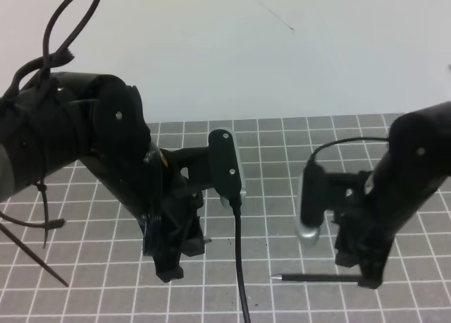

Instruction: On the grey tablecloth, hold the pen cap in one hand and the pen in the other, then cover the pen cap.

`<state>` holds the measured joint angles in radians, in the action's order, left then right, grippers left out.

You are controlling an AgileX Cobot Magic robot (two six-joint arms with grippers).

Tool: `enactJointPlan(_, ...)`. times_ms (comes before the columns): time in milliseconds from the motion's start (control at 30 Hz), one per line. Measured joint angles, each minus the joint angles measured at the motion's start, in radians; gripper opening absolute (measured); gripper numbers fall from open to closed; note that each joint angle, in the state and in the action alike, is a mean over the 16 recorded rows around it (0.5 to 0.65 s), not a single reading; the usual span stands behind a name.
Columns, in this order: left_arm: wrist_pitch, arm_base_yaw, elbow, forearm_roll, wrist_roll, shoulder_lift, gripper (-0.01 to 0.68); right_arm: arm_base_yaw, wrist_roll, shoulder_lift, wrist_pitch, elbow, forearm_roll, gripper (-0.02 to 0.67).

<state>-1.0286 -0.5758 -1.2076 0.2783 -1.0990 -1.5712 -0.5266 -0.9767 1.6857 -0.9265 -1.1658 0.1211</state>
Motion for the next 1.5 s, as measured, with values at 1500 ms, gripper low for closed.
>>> enactJointPlan(1500,0.008,0.000,0.000,0.030,0.002,0.000,0.057,-0.136,0.164,0.057,-0.007,0.000,-0.241,0.000)
